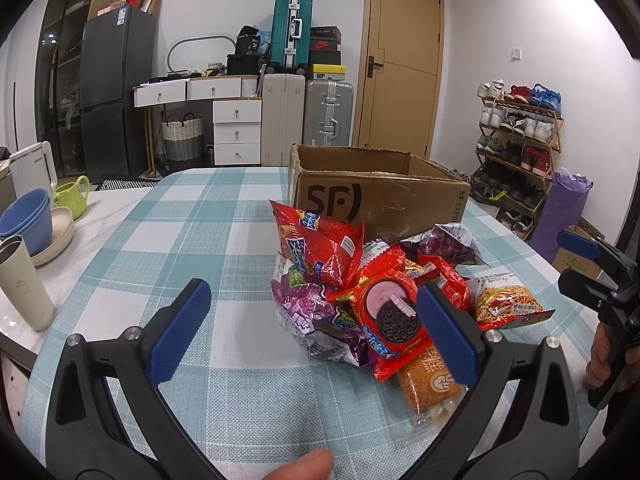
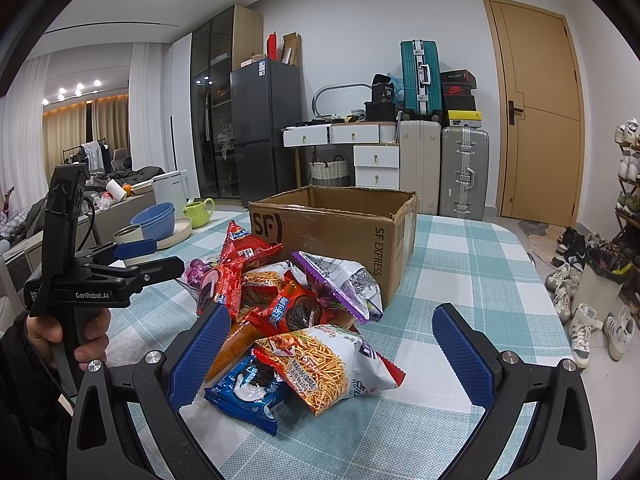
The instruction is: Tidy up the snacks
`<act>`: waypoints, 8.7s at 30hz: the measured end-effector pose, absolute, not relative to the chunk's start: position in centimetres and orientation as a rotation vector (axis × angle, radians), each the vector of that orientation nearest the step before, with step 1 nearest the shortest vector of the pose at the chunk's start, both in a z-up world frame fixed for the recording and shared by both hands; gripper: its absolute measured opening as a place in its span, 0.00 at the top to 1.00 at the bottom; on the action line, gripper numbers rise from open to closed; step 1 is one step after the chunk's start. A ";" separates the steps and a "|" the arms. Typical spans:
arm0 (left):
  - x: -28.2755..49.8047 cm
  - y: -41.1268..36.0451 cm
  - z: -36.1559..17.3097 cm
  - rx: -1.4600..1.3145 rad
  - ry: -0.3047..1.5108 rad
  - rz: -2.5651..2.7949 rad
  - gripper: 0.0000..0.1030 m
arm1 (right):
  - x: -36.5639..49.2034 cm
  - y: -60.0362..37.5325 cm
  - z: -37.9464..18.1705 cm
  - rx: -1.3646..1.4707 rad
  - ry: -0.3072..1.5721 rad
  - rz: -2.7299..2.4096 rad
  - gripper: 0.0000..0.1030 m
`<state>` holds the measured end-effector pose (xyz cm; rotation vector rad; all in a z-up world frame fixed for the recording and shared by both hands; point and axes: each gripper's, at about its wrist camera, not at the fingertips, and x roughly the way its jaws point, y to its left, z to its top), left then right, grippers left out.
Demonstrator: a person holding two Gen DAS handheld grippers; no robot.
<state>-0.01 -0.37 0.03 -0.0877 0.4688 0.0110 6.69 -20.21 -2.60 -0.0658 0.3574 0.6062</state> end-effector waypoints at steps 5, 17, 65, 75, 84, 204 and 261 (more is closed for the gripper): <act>0.1 -0.4 0.0 -0.087 0.468 0.012 0.01 | 6.7 -20.2 -2.6 -0.066 0.358 0.606 0.00; 0.2 -0.5 -0.1 -0.087 0.468 0.013 0.01 | 6.7 -20.2 -2.6 -0.066 0.358 0.606 0.00; 4.5 -4.7 -1.9 -0.014 0.666 -0.077 0.01 | 13.2 -17.9 -6.2 -0.068 0.758 0.621 0.00; 5.9 -3.4 -2.5 -0.092 0.723 -0.091 0.07 | 14.8 -17.1 -7.9 -0.056 0.851 0.627 0.00; 5.4 -3.0 -1.9 -0.100 0.750 -0.130 0.13 | 14.4 -17.4 -7.9 -0.055 0.846 0.642 0.00; 24.9 -0.5 5.8 -0.081 0.705 -0.139 0.59 | 27.8 -10.9 2.7 -0.113 0.615 0.612 0.27; 5.5 3.7 2.5 -0.082 0.705 0.021 0.01 | 13.4 -16.4 -1.8 -0.024 0.708 0.571 0.01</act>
